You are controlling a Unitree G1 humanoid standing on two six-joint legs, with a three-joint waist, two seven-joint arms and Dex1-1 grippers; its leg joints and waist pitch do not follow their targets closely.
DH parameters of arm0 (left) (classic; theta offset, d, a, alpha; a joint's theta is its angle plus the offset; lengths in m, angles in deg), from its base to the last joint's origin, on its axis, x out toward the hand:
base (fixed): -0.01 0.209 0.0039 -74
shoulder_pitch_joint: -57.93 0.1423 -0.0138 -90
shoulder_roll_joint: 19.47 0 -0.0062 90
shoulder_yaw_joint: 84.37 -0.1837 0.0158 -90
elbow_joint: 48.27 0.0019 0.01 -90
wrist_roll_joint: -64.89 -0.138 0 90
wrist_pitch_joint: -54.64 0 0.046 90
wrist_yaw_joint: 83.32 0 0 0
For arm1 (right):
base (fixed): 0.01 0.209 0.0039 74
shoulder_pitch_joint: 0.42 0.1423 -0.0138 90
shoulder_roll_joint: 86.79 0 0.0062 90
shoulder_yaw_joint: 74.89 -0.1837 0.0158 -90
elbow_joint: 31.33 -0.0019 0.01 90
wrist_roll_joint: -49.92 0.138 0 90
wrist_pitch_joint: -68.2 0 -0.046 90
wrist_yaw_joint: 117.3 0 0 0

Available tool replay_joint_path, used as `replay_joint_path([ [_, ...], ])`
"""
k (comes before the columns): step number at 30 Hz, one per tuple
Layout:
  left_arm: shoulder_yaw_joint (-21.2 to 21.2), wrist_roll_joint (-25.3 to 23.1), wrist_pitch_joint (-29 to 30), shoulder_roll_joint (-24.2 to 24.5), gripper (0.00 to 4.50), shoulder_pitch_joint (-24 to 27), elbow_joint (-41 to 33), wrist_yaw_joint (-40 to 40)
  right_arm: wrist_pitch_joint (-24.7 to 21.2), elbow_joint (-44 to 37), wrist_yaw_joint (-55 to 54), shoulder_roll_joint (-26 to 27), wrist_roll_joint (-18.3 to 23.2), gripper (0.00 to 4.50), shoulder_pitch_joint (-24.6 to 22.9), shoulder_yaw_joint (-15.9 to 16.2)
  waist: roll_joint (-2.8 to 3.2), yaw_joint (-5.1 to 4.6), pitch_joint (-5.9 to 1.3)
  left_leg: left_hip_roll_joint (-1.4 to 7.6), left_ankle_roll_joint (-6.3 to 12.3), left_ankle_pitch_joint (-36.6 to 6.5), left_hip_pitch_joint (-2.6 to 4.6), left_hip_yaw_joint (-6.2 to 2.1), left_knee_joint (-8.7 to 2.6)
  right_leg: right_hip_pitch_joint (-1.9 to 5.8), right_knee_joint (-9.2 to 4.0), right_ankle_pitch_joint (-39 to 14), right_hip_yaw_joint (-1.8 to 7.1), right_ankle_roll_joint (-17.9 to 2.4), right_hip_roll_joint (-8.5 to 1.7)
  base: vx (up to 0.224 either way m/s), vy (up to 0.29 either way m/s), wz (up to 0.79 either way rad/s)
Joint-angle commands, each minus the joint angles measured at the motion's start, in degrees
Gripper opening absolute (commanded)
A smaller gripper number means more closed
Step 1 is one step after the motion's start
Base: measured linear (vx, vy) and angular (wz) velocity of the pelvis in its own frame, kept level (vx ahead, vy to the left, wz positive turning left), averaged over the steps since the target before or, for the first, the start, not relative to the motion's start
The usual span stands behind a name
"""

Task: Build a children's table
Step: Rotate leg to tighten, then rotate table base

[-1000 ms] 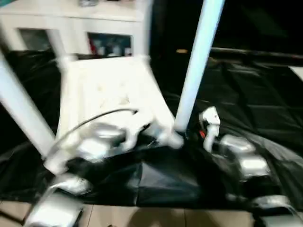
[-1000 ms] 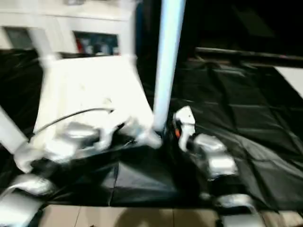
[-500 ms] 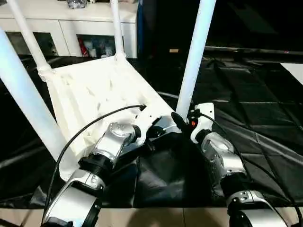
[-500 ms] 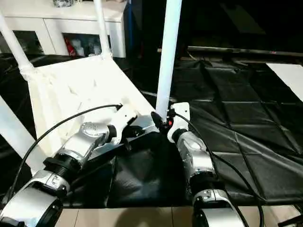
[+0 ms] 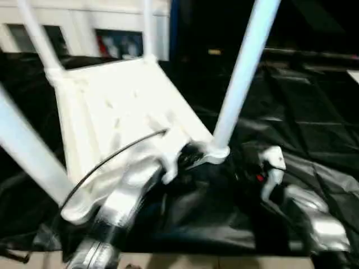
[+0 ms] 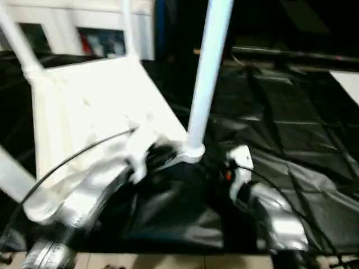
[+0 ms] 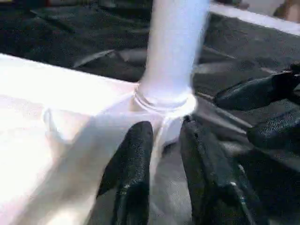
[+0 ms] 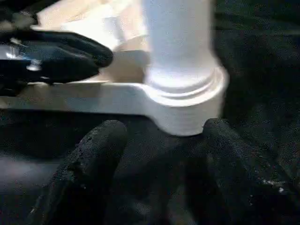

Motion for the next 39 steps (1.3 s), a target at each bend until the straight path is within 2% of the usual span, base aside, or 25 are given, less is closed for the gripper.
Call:
replay_joint_path([
  [1,-0.71,0.85,2.71,1.08,1.41,7.12,-10.72,0.78,-3.32,-3.72,4.19,-1.45,2.14,3.11,-0.57,2.27,-1.76,0.19,-1.12,2.66,6.32,-12.67,0.44,-0.92,-3.63,2.33,-4.27,-7.57,1.47,-11.99,-3.72,0.000,0.000,0.00],
  [3,-1.13,1.69,4.15,1.71,1.61,11.84,-16.79,1.24,-4.67,-4.52,5.33,-1.88,2.49,3.11,-0.55,3.21,-1.15,0.05,-0.64,3.16,3.93,-15.98,0.76,-1.23,-4.23,1.84,-4.78,-15.48,1.73,-10.41,-3.87,0.000,0.000,0.00],
  [4,-0.72,2.78,4.72,2.09,1.78,17.28,-22.87,2.12,-4.50,-3.46,6.43,-1.19,2.13,3.11,0.94,4.46,-1.44,-0.11,-0.27,3.17,2.47,-17.93,0.99,-1.27,-4.40,1.38,-5.13,-18.98,1.85,-9.44,-3.70,0.000,0.000,0.00],
  [5,-0.72,2.78,4.72,2.09,1.83,17.28,-22.87,2.12,-4.50,-3.46,6.43,-1.19,2.13,3.11,0.94,4.46,-2.68,-0.31,0.16,3.09,2.27,-18.22,0.98,-1.08,-4.39,1.04,-5.35,-19.54,1.91,-9.00,-3.47,0.000,0.000,0.00],
  [6,-0.53,3.19,5.17,2.27,1.90,19.24,-25.21,2.52,-4.74,-3.27,6.71,-0.97,2.18,3.11,1.47,4.86,-2.09,-0.16,0.45,3.16,1.59,-18.45,0.97,-1.23,-4.65,0.91,-5.19,-19.30,2.07,-9.02,-3.56,0.000,0.000,0.00],
  [7,0.33,3.68,5.18,2.91,1.90,23.56,-29.85,3.17,-4.51,-1.86,7.57,-0.11,1.99,3.11,3.59,5.68,-2.83,-0.22,0.68,3.16,1.35,-18.06,1.18,-1.12,-4.53,0.71,-5.26,-18.45,2.07,-8.77,-3.39,0.000,0.000,0.00],
  [8,0.77,4.08,5.31,3.22,2.01,25.27,-31.82,3.42,-4.81,-1.47,7.93,0.19,2.12,3.11,4.36,5.97,-4.35,-0.44,1.06,3.23,1.80,-17.63,0.93,-1.12,-4.50,0.70,-5.09,-18.22,2.01,-9.06,-3.59,0.000,0.000,0.00],
  [9,1.30,4.42,5.21,3.63,2.13,27.06,-33.89,3.50,-4.74,-0.41,8.42,0.69,2.07,3.11,5.56,6.23,-3.44,-0.24,1.14,3.08,1.81,-15.19,0.41,-1.36,-4.71,1.18,-4.64,-16.71,2.13,-8.66,-3.83,0.000,0.000,0.00],
  [10,2.03,4.90,5.99,3.96,2.29,28.92,-36.49,3.75,-4.50,0.62,8.53,1.18,1.92,3.11,6.81,6.49,-3.87,-0.49,1.11,3.08,2.08,-13.21,0.98,-0.94,-4.20,0.77,-4.42,-12.56,2.14,-9.23,-3.43,0.000,0.000,0.00],
  [11,2.37,5.12,6.41,4.12,2.29,29.79,-37.75,3.88,-4.36,1.10,8.55,1.40,1.86,3.11,7.41,6.63,-3.76,-0.38,1.30,3.08,2.24,-11.74,0.84,-0.96,-4.27,0.90,-4.15,-10.38,2.12,-9.34,-3.38,0.000,0.000,0.00],
  [12,3.77,6.22,6.27,4.71,2.37,32.49,-40.94,3.48,-4.09,2.88,8.60,2.50,1.94,3.11,9.41,6.78,-5.07,-0.57,1.51,3.00,2.85,-9.19,1.12,-0.61,-3.87,0.80,-3.87,-6.24,2.06,-9.89,-3.14,0.000,0.000,0.00],
  [13,4.61,7.07,6.67,5.24,2.51,34.24,-43.18,3.30,-4.02,3.79,8.45,3.09,2.23,3.11,10.57,6.68,-4.59,-0.37,1.65,2.89,3.18,-6.97,0.90,-0.74,-3.94,1.22,-3.36,-3.61,2.08,-10.27,-3.32,0.000,0.000,0.00],
  [14,5.28,7.69,6.97,5.60,2.65,35.48,-44.67,3.18,-3.97,4.35,8.25,3.50,2.39,3.11,11.32,6.59,-4.69,-0.30,1.63,2.91,3.23,-5.65,1.33,-0.55,-3.63,1.03,-3.14,-1.56,2.10,-10.30,-3.19,0.000,0.000,0.00],
  [15,5.45,7.85,7.04,5.69,2.72,35.79,-45.05,3.15,-3.95,4.50,8.20,3.60,2.43,3.11,11.51,6.57,-5.10,-0.40,1.71,2.92,3.53,-4.53,1.53,-0.43,-3.51,0.94,-2.93,0.41,2.12,-10.79,-3.06,0.000,0.000,0.00],
  [17,9.24,11.35,7.87,8.33,2.83,42.38,-50.63,0.98,-2.28,8.58,7.81,5.28,1.94,3.11,15.18,6.32,-5.75,-0.54,2.04,2.76,3.96,-2.06,1.32,-0.41,-3.43,1.41,-2.30,4.43,2.03,-11.86,-3.20,0.000,0.000,0.00],
  [19,10.99,12.62,8.12,9.47,3.09,45.23,-52.45,0.31,-1.28,10.61,7.59,5.94,1.51,3.11,16.58,6.28,-5.70,-0.74,2.47,2.89,3.33,-3.21,1.63,-0.35,-3.63,1.27,-2.62,2.48,2.06,-11.63,-3.17,0.000,0.000,0.00],
  [20,13.10,14.04,8.21,10.44,3.17,48.16,-53.93,-0.34,0.49,13.22,6.42,6.66,0.83,3.11,18.08,5.87,-6.43,-0.89,2.71,2.84,2.79,-4.45,1.71,-0.22,-3.63,1.24,-2.74,0.52,2.10,-11.37,-3.11,0.000,0.000,0.00],
  [22,17.69,16.48,7.31,11.41,3.22,53.51,-55.98,-1.85,3.24,18.19,3.34,7.96,-0.33,3.11,20.94,4.75,-6.39,-1.18,3.37,2.90,0.10,-10.35,1.59,-0.50,-4.22,1.05,-3.55,-10.00,2.24,-9.98,-3.56,0.000,0.000,0.00],
  [24,20.71,18.27,6.43,12.33,3.29,57.30,-57.22,-3.15,5.75,22.28,0.10,8.90,-1.51,3.11,23.13,3.68,-6.78,-1.12,3.51,3.00,-0.68,-12.03,2.12,-0.29,-4.00,0.44,-3.69,-12.12,2.37,-9.31,-3.55,0.000,0.000,0.00],
  [25,23.10,19.54,4.92,13.29,3.46,60.94,-57.67,-5.14,8.23,27.22,-5.62,9.96,-2.94,3.11,25.75,2.32,-6.63,-0.92,3.66,3.00,-1.55,-13.20,2.16,-0.38,-4.18,0.46,-3.94,-14.00,2.38,-7.97,-3.35,0.000,0.000,0.00],
  [29,25.81,21.28,3.80,14.35,3.62,64.22,-57.66,-6.91,11.66,34.04,-13.39,11.80,-3.60,3.11,29.39,0.26,-6.61,-0.72,3.69,2.79,-3.16,-13.46,2.61,-0.27,-4.07,-0.07,-3.54,-12.88,2.33,-6.64,-3.04,0.000,0.000,0.00],
  [33,30.68,23.24,2.20,14.60,4.03,64.44,-56.64,-7.04,15.71,40.67,-20.99,13.31,-3.91,3.11,32.88,-1.62,-6.51,-0.41,3.26,2.45,-2.77,-9.89,2.53,-0.03,-3.67,0.37,-2.74,-6.43,2.29,-6.89,-2.82,0.000,0.000,0.00],
  [36,35.57,25.45,-1.10,15.28,4.42,61.25,-54.14,-6.07,18.71,44.99,-22.22,14.03,-3.59,3.11,35.18,-3.79,-6.67,-0.41,3.05,2.28,-1.83,-7.60,2.50,0.15,-3.32,0.73,-2.19,-1.81,2.27,-7.05,-2.57,0.000,0.000,0.00],
  [38,37.20,27.35,-1.93,15.75,4.42,55.79,-52.54,-4.04,19.41,45.37,-21.06,14.08,-3.25,3.11,35.23,-4.40,-6.55,-0.37,2.42,2.22,-1.65,-7.53,2.58,0.15,-3.20,0.94,-1.92,-1.04,2.18,-7.49,-2.47,0.000,0.000,0.00],
  [39,37.04,27.91,-1.83,16.02,4.48,53.30,-52.13,-3.30,19.72,45.27,-20.86,14.05,-3.31,3.11,34.93,-4.40,-6.57,-0.24,2.61,2.19,-1.35,-7.99,2.77,0.32,-3.06,0.65,-1.88,-0.74,2.26,-7.79,-2.41,0.000,0.000,0.00],
])
